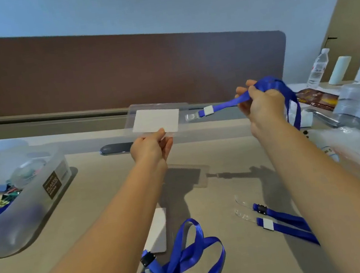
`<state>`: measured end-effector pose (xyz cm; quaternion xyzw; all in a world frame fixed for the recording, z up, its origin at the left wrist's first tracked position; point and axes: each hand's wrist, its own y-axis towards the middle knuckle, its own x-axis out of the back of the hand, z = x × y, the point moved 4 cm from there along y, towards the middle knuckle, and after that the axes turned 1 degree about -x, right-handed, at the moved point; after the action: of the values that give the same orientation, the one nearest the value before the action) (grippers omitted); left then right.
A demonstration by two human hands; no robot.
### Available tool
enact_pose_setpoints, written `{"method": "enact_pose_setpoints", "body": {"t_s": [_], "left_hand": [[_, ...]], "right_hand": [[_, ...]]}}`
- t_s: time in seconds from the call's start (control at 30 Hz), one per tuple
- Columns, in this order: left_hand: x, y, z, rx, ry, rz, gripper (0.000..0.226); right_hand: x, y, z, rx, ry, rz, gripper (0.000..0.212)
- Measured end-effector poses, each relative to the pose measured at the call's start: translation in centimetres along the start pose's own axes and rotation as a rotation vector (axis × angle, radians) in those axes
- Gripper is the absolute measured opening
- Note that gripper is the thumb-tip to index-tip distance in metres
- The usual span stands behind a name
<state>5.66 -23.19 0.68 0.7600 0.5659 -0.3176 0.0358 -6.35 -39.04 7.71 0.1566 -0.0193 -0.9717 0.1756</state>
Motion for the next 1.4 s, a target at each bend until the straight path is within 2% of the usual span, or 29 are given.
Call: {"method": "enact_pose_setpoints", "body": {"t_s": [0.27, 0.4, 0.53, 0.57, 0.63, 0.7, 0.8, 0.87, 0.97, 1.07, 1.27, 1.4], "left_hand": [[8.3, 6.1, 1.6, -0.011, 0.172, -0.242, 0.006], [10.6, 7.9, 2.3, 0.025, 0.207, -0.272, 0.018], [10.9, 7.8, 2.6, 0.039, 0.223, -0.272, 0.016], [10.8, 7.5, 2.7, 0.053, 0.236, -0.251, 0.008], [10.9, 7.0, 2.7, 0.116, 0.297, -0.194, 0.02], [11.1, 6.3, 2.4, 0.157, 0.391, -0.141, 0.023], [11.7, 5.0, 1.7, 0.152, 0.631, -0.1, 0.038], [12.3, 3.7, 1.0, 0.068, 0.849, -0.093, 0.042], [12.9, 0.9, 0.3, -0.07, 1.135, 0.063, 0.047], [13.9, -2.7, -0.7, -0.146, 1.382, 0.253, 0.05], [18.5, -7.7, -0.8, -0.019, 1.66, 0.338, 0.052], [19.7, -9.4, 0.1, -0.053, 1.751, 0.357, 0.059]], "right_hand": [[-1.6, -1.2, -14.0, -0.583, -0.144, 0.147, 0.015], [-2.1, -2.0, -16.6, -0.697, -0.078, 0.152, 0.036], [-2.4, -2.2, -17.4, -0.728, -0.041, 0.148, 0.038], [-2.3, -2.4, -17.5, -0.723, -0.062, 0.162, 0.039], [-2.0, -2.5, -17.6, -0.674, -0.177, 0.206, 0.04], [-1.9, -2.9, -17.3, -0.603, -0.319, 0.252, 0.034], [-1.9, -4.4, -16.2, -0.497, -0.609, 0.291, 0.005], [-1.9, -5.6, -15.4, -0.377, -0.82, 0.361, 0.026], [-2.4, -8.6, -14.3, -0.226, -0.934, 0.516, 0.021], [-2.6, -11.7, -13.1, -0.128, -0.979, 0.624, 0.03], [-2.5, -17.9, -11.8, 0.048, -1.072, 0.759, 0.033], [-1.9, -20.6, -12.7, 0.069, -1.233, 0.811, 0.037]]}}
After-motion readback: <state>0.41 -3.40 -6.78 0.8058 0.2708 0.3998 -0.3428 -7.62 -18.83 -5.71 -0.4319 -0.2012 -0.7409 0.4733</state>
